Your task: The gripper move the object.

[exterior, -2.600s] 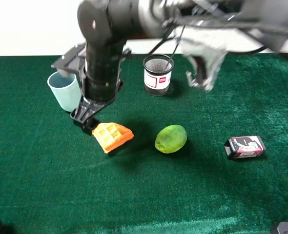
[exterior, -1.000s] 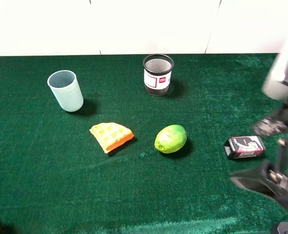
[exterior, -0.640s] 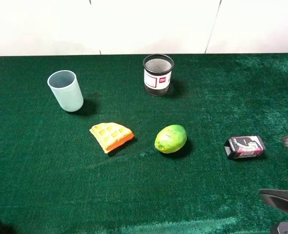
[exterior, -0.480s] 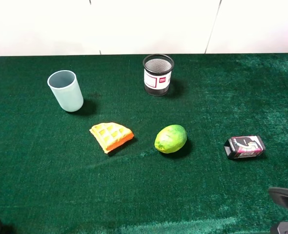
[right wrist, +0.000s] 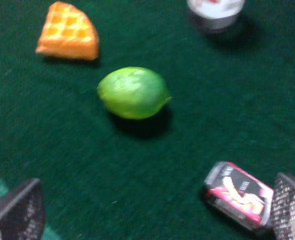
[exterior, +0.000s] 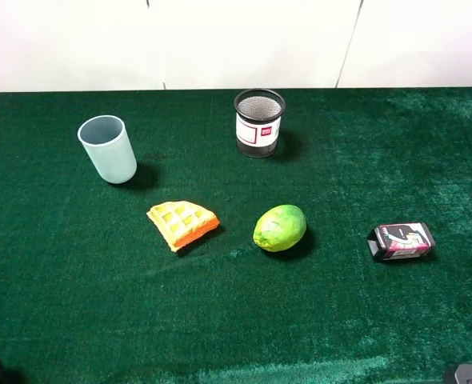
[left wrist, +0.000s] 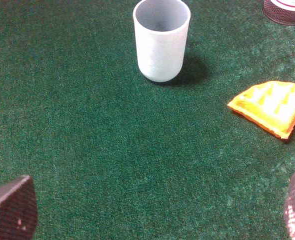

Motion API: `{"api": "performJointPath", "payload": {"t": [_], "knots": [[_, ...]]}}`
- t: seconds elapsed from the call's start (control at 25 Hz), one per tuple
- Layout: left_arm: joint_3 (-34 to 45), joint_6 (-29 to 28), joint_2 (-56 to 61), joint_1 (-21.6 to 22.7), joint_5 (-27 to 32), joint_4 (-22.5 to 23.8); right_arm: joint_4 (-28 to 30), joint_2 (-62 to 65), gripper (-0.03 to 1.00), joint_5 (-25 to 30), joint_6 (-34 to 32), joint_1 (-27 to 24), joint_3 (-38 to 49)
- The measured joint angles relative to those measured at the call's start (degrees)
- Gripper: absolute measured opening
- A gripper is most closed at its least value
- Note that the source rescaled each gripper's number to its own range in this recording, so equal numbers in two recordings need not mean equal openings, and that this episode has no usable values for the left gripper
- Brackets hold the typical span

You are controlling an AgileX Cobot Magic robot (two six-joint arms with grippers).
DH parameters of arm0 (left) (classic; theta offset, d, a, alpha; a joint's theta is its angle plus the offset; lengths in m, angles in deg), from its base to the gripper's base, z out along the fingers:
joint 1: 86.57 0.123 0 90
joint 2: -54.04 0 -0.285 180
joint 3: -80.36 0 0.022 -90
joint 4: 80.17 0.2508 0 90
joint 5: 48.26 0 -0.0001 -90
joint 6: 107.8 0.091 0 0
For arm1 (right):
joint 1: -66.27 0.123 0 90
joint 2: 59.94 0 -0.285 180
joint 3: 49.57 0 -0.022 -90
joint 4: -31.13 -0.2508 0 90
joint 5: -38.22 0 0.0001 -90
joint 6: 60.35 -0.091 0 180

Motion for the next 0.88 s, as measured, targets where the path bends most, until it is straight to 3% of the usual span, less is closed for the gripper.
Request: {"api": "performJointPath", "payload": {"t": [0.52,0.72,0.88], "knots": [[0.0,0.0,0.0,0.0,0.0,0.0,-0.3,9.4,0.96,0.0,0.9,-23.5,0.0],[0.0,0.0,0.0,0.0,0.0,0.0,-0.3,12.1,0.96,0.1,0.9,-29.2,0.0],[0.0,0.0,0.0,0.0,0.0,0.0,-0.4,12.3,0.96,0.1,0.9,-30.9,0.1]]}}
